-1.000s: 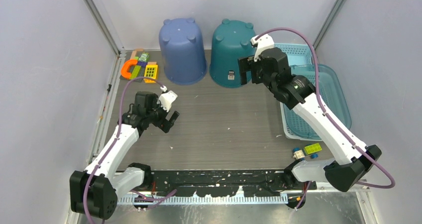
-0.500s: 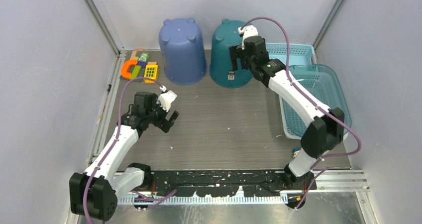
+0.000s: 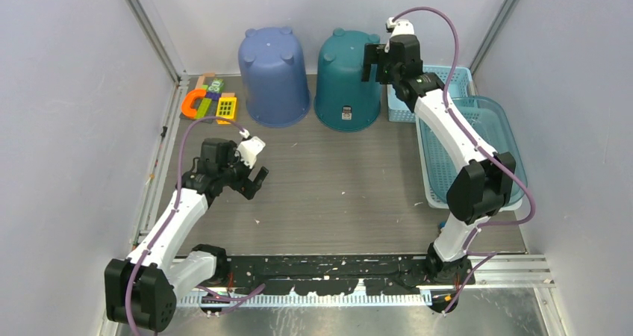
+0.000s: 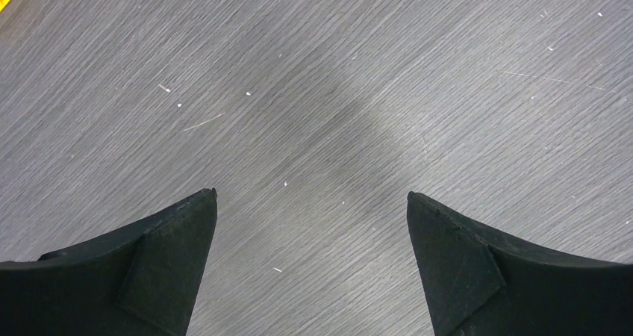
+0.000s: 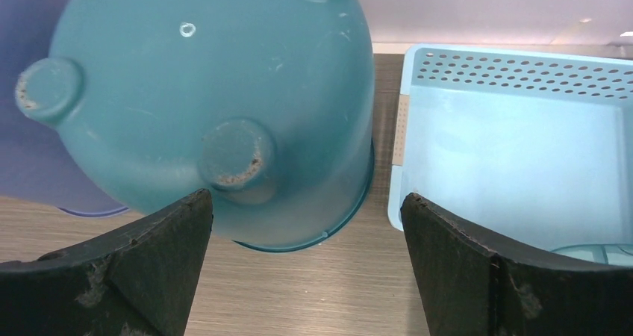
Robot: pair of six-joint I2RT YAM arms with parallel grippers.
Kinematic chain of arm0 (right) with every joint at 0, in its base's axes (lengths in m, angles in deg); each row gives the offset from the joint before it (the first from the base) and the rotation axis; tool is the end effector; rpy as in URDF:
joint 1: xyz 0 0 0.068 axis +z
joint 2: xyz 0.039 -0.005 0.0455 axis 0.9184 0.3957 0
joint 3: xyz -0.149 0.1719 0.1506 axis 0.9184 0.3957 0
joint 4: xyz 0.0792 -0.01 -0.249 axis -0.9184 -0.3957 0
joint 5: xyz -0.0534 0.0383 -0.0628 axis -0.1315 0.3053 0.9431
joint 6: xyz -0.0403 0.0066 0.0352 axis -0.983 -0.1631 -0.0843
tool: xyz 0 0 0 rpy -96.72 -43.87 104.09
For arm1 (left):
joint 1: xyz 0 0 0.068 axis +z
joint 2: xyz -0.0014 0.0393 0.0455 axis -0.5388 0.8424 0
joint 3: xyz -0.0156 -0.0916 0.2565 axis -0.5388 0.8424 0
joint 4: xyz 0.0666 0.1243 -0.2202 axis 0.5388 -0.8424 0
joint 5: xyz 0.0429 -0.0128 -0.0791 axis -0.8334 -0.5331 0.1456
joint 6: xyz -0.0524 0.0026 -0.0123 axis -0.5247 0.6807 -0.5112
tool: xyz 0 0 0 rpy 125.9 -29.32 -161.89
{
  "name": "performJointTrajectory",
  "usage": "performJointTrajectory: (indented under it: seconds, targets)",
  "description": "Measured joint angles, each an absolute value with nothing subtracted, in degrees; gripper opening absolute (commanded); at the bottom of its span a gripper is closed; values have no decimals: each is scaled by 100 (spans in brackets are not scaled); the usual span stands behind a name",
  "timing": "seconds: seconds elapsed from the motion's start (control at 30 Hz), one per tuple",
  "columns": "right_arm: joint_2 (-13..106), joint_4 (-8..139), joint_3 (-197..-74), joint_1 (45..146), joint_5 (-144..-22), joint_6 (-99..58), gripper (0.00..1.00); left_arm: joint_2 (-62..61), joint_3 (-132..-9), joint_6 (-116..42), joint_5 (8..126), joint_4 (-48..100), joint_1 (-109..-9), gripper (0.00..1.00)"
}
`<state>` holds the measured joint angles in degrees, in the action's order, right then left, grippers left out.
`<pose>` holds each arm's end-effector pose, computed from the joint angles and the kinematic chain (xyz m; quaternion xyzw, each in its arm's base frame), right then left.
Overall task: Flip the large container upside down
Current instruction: Pick up the container from the corner of the board.
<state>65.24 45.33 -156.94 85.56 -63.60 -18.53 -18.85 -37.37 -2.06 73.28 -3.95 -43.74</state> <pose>0.3935 0.1268 0.3779 -0.0190 0.8338 0.0464 0.5498 0.1990 -0.0482 0.2378 0.3142 0.8662 -0.0775 0.3808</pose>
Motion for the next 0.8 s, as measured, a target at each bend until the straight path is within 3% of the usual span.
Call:
performJointTrajectory:
  seconds: [0.8]
  targets:
    - [7087, 4688, -16400, 8517, -6087, -2244, 100, -1898, -3730, -206, 7348, -382, -4372, 100]
